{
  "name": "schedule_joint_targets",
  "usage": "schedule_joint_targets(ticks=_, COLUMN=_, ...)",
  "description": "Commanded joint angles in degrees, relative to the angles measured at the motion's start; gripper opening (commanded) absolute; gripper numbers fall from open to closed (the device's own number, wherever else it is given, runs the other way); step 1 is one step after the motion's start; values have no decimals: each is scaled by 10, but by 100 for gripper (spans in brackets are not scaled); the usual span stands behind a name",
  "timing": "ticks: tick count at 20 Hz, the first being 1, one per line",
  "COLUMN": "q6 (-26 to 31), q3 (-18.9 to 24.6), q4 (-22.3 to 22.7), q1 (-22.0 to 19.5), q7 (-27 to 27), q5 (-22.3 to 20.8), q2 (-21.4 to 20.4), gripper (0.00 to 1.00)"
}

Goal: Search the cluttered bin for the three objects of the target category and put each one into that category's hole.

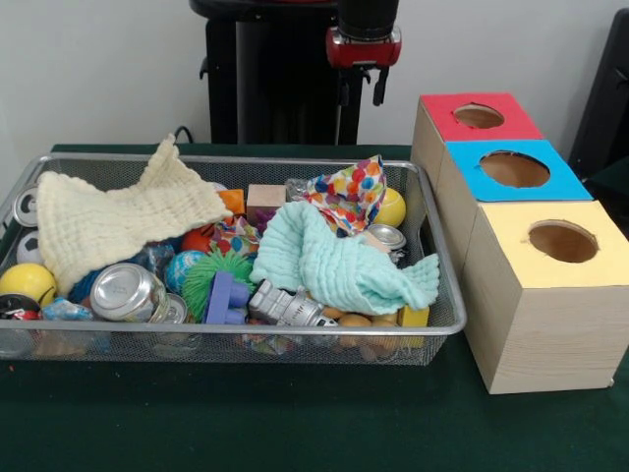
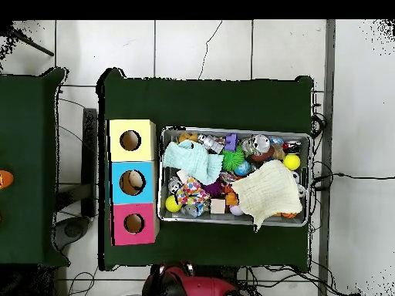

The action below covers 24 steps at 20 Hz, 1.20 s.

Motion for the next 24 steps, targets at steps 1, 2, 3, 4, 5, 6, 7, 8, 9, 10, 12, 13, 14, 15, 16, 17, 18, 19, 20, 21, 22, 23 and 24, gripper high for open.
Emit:
schedule_joint_targets(ticks=1, q6=-32, q3=8, q4=-111, q1=-8, q7=83, q5=7, q2=33, gripper=100)
schedule_joint_targets(ticks=2, q6=-33, q3=8, q4=-112, q1=-7, q7=84, q5=8, q2=34, gripper=100)
schedule_joint_targets(ticks=3, q6=-34, q3=7, q4=-113, q1=-5, q7=86, q5=9, q2=35, gripper=100)
schedule_joint_targets(ticks=4, q6=-36, q3=7, q4=-114, q1=-3, q7=88, q5=10, q2=37, gripper=100)
schedule_joint_targets(ticks=5, q6=-37, q3=8, q4=-113, q1=-3, q7=92, q5=12, q2=41, gripper=100)
schedule_joint_targets(ticks=6, q6=-38, q3=9, q4=-112, q1=-3, q7=95, q5=14, q2=44, gripper=100)
schedule_joint_targets(ticks=7, q6=-44, q3=9, q4=-110, q1=-2, q7=100, q5=15, q2=50, gripper=100)
schedule_joint_targets(ticks=8, q6=-46, q3=11, q4=-107, q1=-4, q7=105, q5=17, q2=56, gripper=100)
schedule_joint_targets(ticks=9, q6=-52, q3=9, q4=-106, q1=-1, q7=109, q5=18, q2=62, gripper=100)
schedule_joint_targets(ticks=10, q6=-60, q3=5, q4=-106, q1=4, q7=111, q5=19, q2=67, gripper=100)
schedule_joint_targets(ticks=12, q6=-72, q3=2, q4=-106, q1=7, q7=115, q5=20, q2=80, gripper=100)
schedule_joint_targets(ticks=13, q6=-81, q3=1, q4=-106, q1=9, q7=119, q5=20, q2=88, gripper=100)
schedule_joint_targets(ticks=14, q6=-90, q3=3, q4=-105, q1=10, q7=123, q5=21, q2=96, gripper=100)
schedule_joint_targets(ticks=15, q6=-99, q3=3, q4=-106, q1=14, q7=128, q5=24, q2=103, gripper=100)
schedule_joint_targets(ticks=16, q6=-108, q3=2, q4=-108, q1=19, q7=131, q5=28, q2=108, gripper=100)
schedule_joint_targets(ticks=17, q6=-116, q3=4, q4=-110, q1=22, q7=135, q5=32, q2=115, gripper=100)
schedule_joint_targets(ticks=18, q6=-120, q3=7, q4=-112, q1=23, q7=136, q5=34, q2=120, gripper=100)
schedule_joint_targets(ticks=19, q6=-123, q3=9, q4=-116, q1=23, q7=135, q5=36, q2=124, gripper=100)
schedule_joint_targets(ticks=20, q6=-123, q3=12, q4=-120, q1=23, q7=134, q5=38, q2=127, gripper=100)
schedule_joint_targets(ticks=21, q6=-123, q3=14, q4=-123, q1=24, q7=133, q5=40, q2=130, gripper=100)
schedule_joint_targets(ticks=22, q6=-124, q3=15, q4=-127, q1=25, q7=131, q5=42, q2=132, gripper=100)
schedule_joint_targets(ticks=23, q6=-123, q3=17, q4=-130, q1=24, q7=130, q5=44, q2=135, gripper=100)
schedule_joint_targets(ticks=24, q6=-123, q3=18, q4=-133, q1=25, q7=129, q5=46, q2=135, gripper=100)
